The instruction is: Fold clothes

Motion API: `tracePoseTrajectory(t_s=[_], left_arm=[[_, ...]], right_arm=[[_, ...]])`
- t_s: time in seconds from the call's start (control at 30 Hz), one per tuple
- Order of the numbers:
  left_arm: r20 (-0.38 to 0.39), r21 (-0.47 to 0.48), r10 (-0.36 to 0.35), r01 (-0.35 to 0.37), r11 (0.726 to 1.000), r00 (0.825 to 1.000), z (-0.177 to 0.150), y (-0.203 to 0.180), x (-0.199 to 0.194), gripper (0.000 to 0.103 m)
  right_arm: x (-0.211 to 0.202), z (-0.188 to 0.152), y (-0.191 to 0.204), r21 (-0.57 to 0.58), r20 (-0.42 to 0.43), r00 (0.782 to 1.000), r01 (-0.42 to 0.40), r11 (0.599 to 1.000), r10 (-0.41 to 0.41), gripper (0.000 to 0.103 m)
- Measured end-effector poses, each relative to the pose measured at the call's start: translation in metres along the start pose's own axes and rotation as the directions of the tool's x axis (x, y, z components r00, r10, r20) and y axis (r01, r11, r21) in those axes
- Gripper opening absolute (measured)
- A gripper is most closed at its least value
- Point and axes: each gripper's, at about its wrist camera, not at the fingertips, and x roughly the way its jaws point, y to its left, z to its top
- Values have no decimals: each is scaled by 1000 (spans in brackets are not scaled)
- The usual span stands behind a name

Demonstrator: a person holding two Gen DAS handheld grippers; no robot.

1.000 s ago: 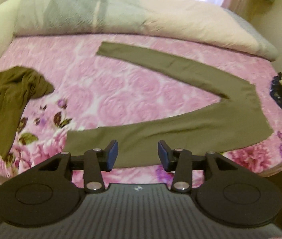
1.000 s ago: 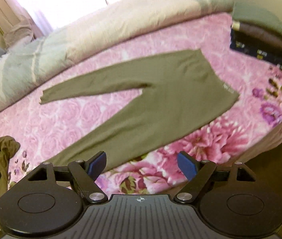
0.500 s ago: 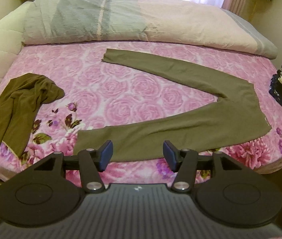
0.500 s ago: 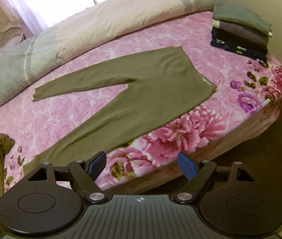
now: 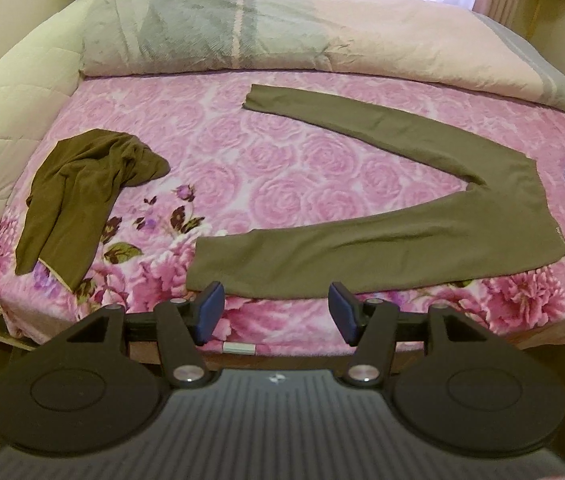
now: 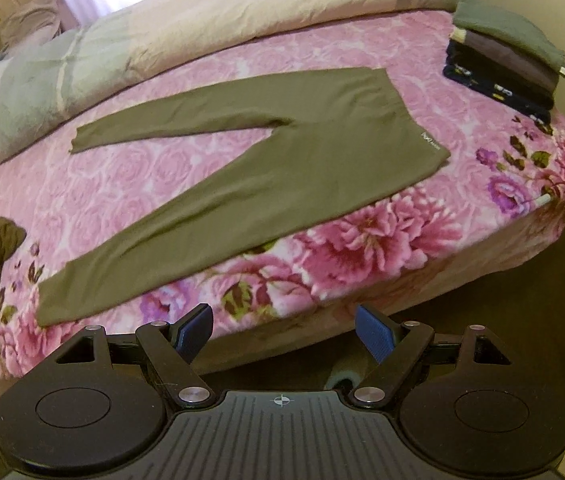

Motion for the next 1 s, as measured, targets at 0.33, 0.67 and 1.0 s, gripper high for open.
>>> tracePoseTrajectory(t_s=[0.33,0.67,1.0], left_arm=[[-7,16,-4,4,1000,1000,-6,-8,1,54],[-26,47,-5,6,999,1000,-13,-17,4,57],[-21,88,-14,16,996,1000,-13,-26,6,60]], right_arm=[[1,-6,-5,-14,-21,1000,7,1000,-7,81],[5,-12,-10,-14,-54,999,8,1000,-9,81],[6,-13,-12,-9,-60,998,11,1000,-11,81]])
